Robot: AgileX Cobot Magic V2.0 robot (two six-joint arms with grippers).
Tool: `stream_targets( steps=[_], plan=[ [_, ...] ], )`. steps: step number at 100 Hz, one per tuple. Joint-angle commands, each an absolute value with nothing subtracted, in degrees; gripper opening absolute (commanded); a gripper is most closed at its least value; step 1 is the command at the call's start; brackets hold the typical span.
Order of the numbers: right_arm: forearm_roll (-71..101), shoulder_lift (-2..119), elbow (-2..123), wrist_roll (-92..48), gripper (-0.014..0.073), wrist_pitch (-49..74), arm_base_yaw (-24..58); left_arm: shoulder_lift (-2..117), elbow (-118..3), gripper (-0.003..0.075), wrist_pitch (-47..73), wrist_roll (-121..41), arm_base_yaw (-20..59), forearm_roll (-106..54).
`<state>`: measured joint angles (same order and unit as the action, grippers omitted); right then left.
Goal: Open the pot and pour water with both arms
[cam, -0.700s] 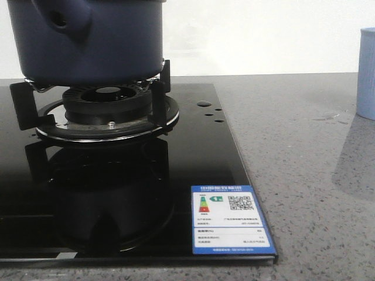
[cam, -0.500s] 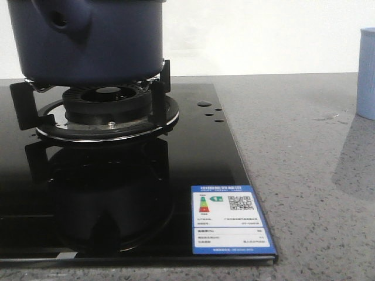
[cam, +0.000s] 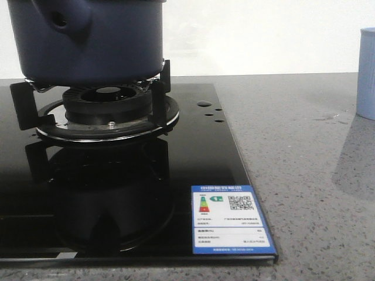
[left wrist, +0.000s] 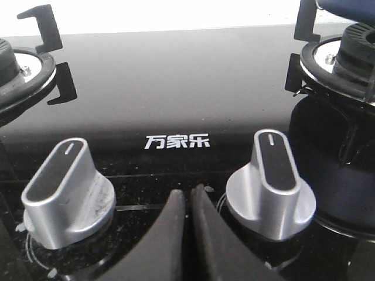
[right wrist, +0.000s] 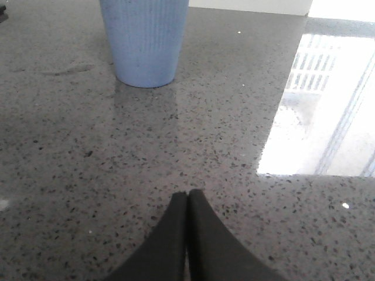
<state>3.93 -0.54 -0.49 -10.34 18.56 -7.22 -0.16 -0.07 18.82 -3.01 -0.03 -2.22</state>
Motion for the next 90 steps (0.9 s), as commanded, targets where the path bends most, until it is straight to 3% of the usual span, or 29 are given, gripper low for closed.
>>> stream_targets(
  steps=[1,9,23,38,48,69,90],
  plan=[
    [3.51,-1.55,-1.28,-10.52,-0.0048,17.16,-7.18,-1.61,1.78,-0.002,16.35,-2.48,-0.04,-2.85],
    [0.44,-1.55,-1.28,-10.52,-0.0048,15.01,-7.18,-1.61,1.78,-0.002,16.35,-2.48,-0.04,-2.85],
    [-1.51,-1.55,-1.28,-10.52,-0.0048,0.0,-7.18,-1.61,1.78,-0.002,16.35,-2.48,-0.04,-2.85],
    [18.43,-1.55,-1.28,-10.41,-0.0048,-16.4,-7.18,-1.61,1.78,-0.002,15.32,-2.48,-0.04,-1.43],
    [31.89,-1.55,-1.18,-4.29,-0.0048,-20.25,-6.81,-1.61,1.78,-0.002,9.58,-2.27,-0.04,-0.97],
    [43.05,-1.55,-1.18,-2.42,-0.0048,-20.21,-6.81,-1.61,1.78,-0.002,-5.59,-2.11,0.0,-31.15],
    [43.05,-1.55,-1.18,-2.42,-0.0048,-20.22,-6.81,-1.61,1.78,-0.002,-5.38,-2.11,0.0,-50.22]
  ],
)
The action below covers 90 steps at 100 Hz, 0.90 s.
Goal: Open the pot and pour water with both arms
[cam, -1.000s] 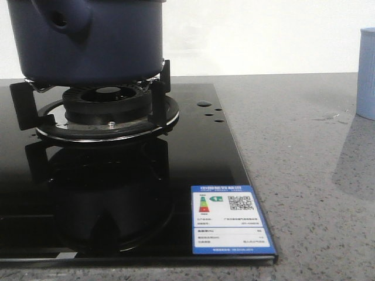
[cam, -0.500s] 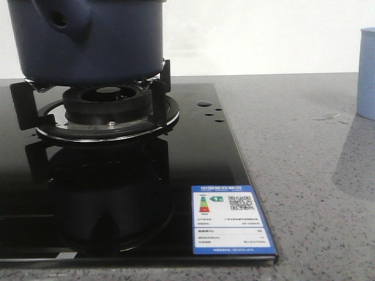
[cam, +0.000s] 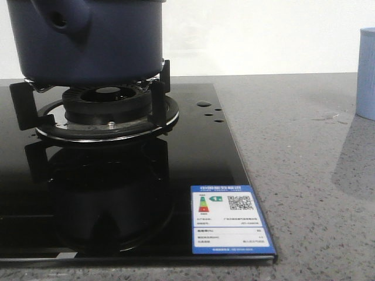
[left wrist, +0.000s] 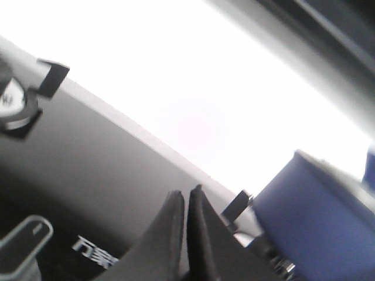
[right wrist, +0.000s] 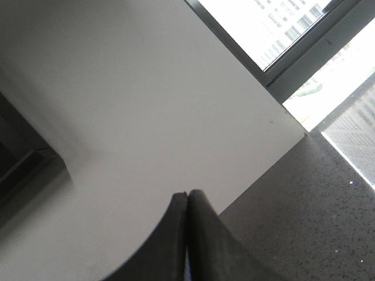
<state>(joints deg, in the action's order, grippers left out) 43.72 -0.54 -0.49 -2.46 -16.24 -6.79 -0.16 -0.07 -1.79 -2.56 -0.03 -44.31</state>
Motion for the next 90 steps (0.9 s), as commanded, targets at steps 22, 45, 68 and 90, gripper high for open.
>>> stream_targets(
  steps=[22,45,68,90],
  plan=[
    [42.93,-0.98,3.28,-2.65,-0.0048,-15.69,-6.81,-1.35,-0.04,-0.002,-4.28,-2.11,0.07,-51.47],
    [31.15,10.51,19.38,-12.59,-0.0048,12.32,-6.81,10.44,-13.65,-0.0019,15.47,-7.91,1.32,-44.01],
    [27.78,24.7,34.67,-12.63,-0.0048,37.43,-4.9,30.03,-28.73,-0.0019,32.19,-16.22,5.45,-43.3],
    [38.42,34.6,41.97,-14.21,-0.0075,58.51,-2.28,41.32,-38.37,-0.0019,40.75,-28.82,12.48,-55.96]
  ],
)
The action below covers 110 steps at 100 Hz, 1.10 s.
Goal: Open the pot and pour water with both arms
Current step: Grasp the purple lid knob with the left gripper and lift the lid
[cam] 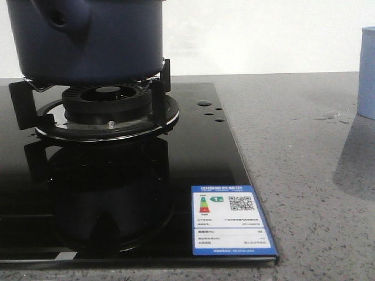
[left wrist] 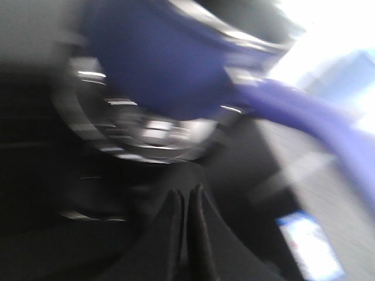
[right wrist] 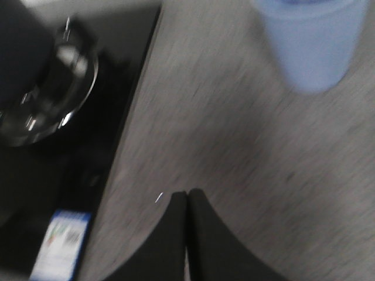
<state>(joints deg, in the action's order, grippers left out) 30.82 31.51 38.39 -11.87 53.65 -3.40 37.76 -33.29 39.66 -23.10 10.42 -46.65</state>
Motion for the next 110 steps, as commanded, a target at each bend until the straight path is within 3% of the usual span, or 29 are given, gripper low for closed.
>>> stream_targets(
  steps=[1,26,50,57,64,76,83,92,98,104,110],
  plan=[
    [39.21,34.79,42.08,-15.28,-0.0075,58.95,-2.27,41.91,-38.67,-0.0019,41.22,-29.41,12.75,-56.72],
    [71.23,37.03,42.98,-38.45,-0.0075,64.34,-2.02,51.85,-48.83,-0.0019,52.65,-54.38,13.3,-81.76],
    [79.86,37.03,42.98,-54.78,-0.0075,61.64,-2.02,59.82,-57.36,-0.0013,54.79,-74.16,13.3,-83.51],
    [79.98,37.03,42.98,-57.74,-0.0074,61.29,-2.02,61.47,-59.13,0.0043,55.55,-83.28,13.3,-83.51],
    [79.98,37.03,42.98,-60.04,-0.0054,61.29,-2.02,62.93,-60.18,0.0162,55.08,-89.16,13.3,-83.51],
    [79.98,37.03,42.98,-62.37,0.0059,61.29,-1.92,65.35,-61.5,0.0463,50.82,-90.62,13.3,-83.51],
    [79.98,37.03,42.98,-62.59,0.019,60.91,-1.79,66.7,-62.15,0.0579,47.99,-90.62,13.3,-83.51],
    [79.98,37.03,42.98,-62.59,0.0431,60.4,-1.51,68.58,-62.94,0.0605,45.01,-90.62,13.3,-82.89],
    [79.98,37.03,42.98,-62.59,0.0539,60.4,-1.51,69.58,-63.38,0.0603,42.61,-90.82,13.3,-82.19],
    [79.98,37.03,42.98,-62.59,0.0598,60.54,-1.51,70.78,-63.9,0.0603,40.26,-90.82,13.3,-81.9],
    [79.98,37.03,42.98,-62.59,0.0601,60.82,-1.51,71.87,-64.31,0.0603,38.3,-90.98,13.3,-81.9]
  ],
)
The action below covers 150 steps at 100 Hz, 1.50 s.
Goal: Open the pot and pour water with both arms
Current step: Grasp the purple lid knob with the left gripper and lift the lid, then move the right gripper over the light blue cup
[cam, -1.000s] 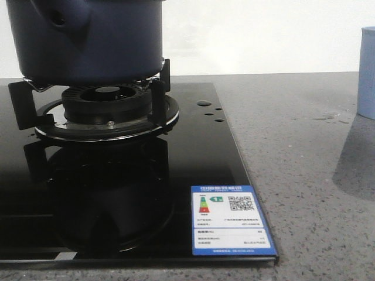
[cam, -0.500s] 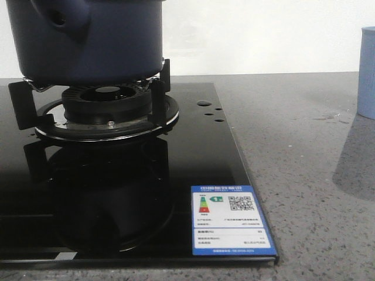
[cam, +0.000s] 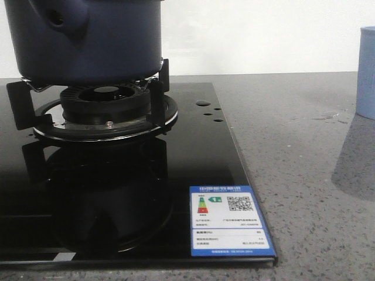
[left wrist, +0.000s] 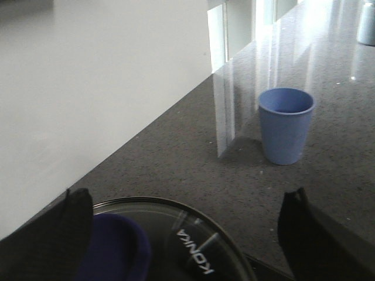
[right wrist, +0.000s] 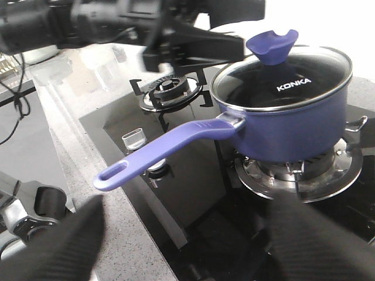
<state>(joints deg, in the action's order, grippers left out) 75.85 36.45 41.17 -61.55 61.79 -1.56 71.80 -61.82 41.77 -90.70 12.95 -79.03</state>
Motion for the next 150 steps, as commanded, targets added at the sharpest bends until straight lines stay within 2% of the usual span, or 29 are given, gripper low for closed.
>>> stream_targets(
  steps=[1,17,44,67,99,124,138,150],
  plan=[
    [79.98,37.03,42.98,-62.59,0.0601,60.82,-1.51,72.18,-64.45,0.0603,37.82,-90.98,13.3,-81.79],
    [79.98,37.03,42.98,-62.59,0.0601,61.05,-1.51,75.77,-65.42,0.0603,32.78,-91.15,13.3,-81.63],
    [79.98,37.03,42.98,-62.59,0.0601,60.83,-1.51,81.49,-67.39,0.0603,32.51,-92.37,9.67,-85.79],
    [79.98,37.03,42.98,-62.59,0.0601,60.7,-1.51,84.93,-68.1,0.0603,36.93,-92.52,7.3,-87.92],
    [79.98,37.03,42.98,-62.59,0.0601,59.6,0.05,87.29,-68.1,0.0591,42.99,-95.13,10.08,-87.42],
    [79.98,37.03,42.98,-62.59,0.0601,59.7,0.05,88.29,-68.1,0.0501,45.04,-95.36,10.32,-87.42],
    [79.98,37.03,42.98,-62.59,0.0597,59.59,0.05,88.29,-68.1,0.0405,48.29,-95.36,10.32,-87.42],
    [79.98,37.03,42.98,-62.59,0.0549,58.94,0.05,87.37,-68.1,0.0323,49.57,-95.36,10.32,-87.89]
  ],
)
